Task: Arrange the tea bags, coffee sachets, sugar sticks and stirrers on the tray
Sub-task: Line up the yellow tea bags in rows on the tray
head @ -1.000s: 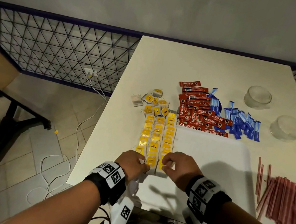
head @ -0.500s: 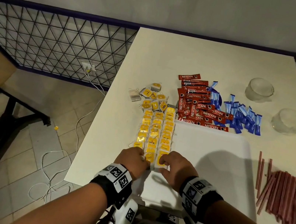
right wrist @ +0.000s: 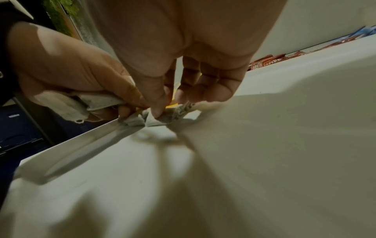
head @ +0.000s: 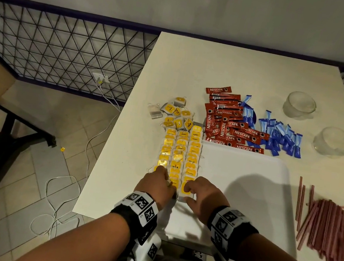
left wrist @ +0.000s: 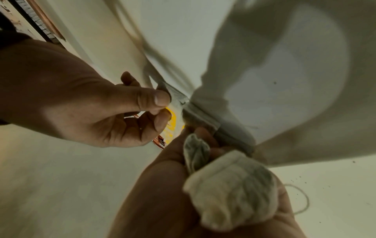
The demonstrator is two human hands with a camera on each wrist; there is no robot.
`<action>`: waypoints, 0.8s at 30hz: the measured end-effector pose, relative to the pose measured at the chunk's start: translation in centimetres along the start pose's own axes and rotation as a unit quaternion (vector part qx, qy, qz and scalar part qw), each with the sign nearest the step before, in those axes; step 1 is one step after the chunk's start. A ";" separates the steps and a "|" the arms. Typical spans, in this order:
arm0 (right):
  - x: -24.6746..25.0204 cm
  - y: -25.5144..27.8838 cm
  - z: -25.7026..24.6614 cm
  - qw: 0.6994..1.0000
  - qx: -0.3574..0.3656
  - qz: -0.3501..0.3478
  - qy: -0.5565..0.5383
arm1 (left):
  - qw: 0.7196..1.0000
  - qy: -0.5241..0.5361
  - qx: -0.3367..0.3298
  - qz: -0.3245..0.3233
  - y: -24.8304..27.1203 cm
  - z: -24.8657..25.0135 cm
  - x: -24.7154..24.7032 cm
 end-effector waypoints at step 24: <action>0.7 0.8 -0.7 0.993 0.079 0.091 -0.017 | 0.927 -0.318 -0.193 -0.040 0.8 -0.3 2.4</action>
Point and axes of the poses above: each hand's wrist, its own y-axis away from the middle knuckle, its own x-axis out of the back of the hand, z = x × y, the point moved 10 cm from there along -y, towards the middle knuckle, and after that the axes turned 1 degree about z, right-handed, at the moved point
